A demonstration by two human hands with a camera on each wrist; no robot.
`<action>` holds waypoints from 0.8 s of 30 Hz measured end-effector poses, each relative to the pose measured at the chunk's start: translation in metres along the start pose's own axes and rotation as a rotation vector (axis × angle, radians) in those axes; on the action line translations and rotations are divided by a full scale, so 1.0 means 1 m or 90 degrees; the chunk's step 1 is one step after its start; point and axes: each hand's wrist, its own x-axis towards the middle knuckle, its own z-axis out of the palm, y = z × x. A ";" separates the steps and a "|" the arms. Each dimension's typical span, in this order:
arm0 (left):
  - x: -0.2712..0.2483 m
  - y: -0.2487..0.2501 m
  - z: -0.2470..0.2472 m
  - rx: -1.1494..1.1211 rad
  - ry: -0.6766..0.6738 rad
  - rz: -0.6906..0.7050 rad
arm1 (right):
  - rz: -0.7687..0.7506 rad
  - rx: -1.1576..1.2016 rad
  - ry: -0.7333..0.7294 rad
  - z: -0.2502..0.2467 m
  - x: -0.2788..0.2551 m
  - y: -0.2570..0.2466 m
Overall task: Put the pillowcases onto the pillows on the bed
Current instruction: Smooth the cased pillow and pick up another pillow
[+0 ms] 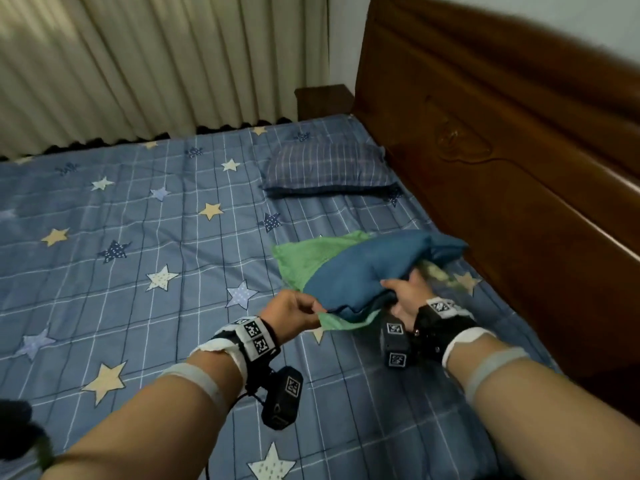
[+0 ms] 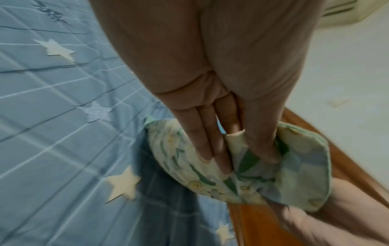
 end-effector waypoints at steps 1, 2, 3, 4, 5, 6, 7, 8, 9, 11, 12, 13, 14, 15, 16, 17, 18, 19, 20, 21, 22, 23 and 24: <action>0.002 0.021 -0.006 0.000 0.016 0.032 | -0.062 -0.050 -0.032 0.011 0.001 -0.033; 0.003 0.044 -0.013 -0.001 0.031 0.068 | -0.128 -0.117 -0.073 0.024 -0.001 -0.068; 0.002 0.070 -0.020 -0.008 0.042 0.111 | -0.200 -0.206 -0.125 0.038 -0.003 -0.106; -0.001 0.096 -0.026 -0.016 0.044 0.160 | -0.278 -0.320 -0.177 0.052 -0.012 -0.144; -0.006 0.123 -0.032 -0.011 0.045 0.215 | -0.362 -0.447 -0.226 0.068 -0.022 -0.182; -0.010 0.146 -0.038 0.011 0.041 0.266 | -0.445 -0.579 -0.266 0.083 -0.033 -0.215; -0.014 0.168 -0.044 0.034 0.027 0.301 | -0.519 -0.705 -0.297 0.097 -0.045 -0.243; -0.016 0.185 -0.053 0.048 0.022 0.315 | -0.576 -0.815 -0.315 0.109 -0.055 -0.265; -0.017 0.200 -0.064 0.047 0.043 0.324 | -0.620 -0.905 -0.322 0.119 -0.067 -0.283; -0.016 0.215 -0.091 0.060 0.202 0.357 | -0.671 -1.056 -0.316 0.130 -0.086 -0.303; -0.014 0.220 -0.108 0.114 0.334 0.382 | -0.690 -1.113 -0.308 0.131 -0.094 -0.306; -0.014 0.223 -0.123 0.200 0.450 0.395 | -0.702 -1.155 -0.305 0.130 -0.099 -0.306; -0.015 0.225 -0.136 0.299 0.518 0.387 | -0.711 -1.178 -0.316 0.128 -0.102 -0.303; -0.016 0.228 -0.147 0.401 0.512 0.362 | -0.710 -1.191 -0.330 0.126 -0.104 -0.297; -0.015 0.229 -0.154 0.492 0.456 0.321 | -0.708 -1.198 -0.347 0.124 -0.104 -0.291; -0.016 0.230 -0.156 0.569 0.381 0.281 | -0.709 -1.203 -0.363 0.122 -0.104 -0.284; -0.014 0.228 -0.155 0.625 0.305 0.238 | -0.709 -1.210 -0.378 0.120 -0.103 -0.278; -0.011 0.223 -0.152 0.666 0.240 0.199 | -0.708 -1.217 -0.390 0.119 -0.103 -0.272; -0.008 0.217 -0.148 0.695 0.186 0.161 | -0.703 -1.219 -0.401 0.117 -0.104 -0.266; -0.006 0.210 -0.143 0.710 0.144 0.129 | -0.698 -1.215 -0.414 0.115 -0.104 -0.260; -0.004 0.203 -0.139 0.697 0.114 0.103 | -0.688 -1.207 -0.427 0.113 -0.105 -0.254; -0.003 0.196 -0.133 0.661 0.097 0.093 | -0.672 -1.195 -0.437 0.110 -0.104 -0.248; -0.001 0.189 -0.127 0.618 0.095 0.094 | -0.653 -1.182 -0.441 0.107 -0.102 -0.242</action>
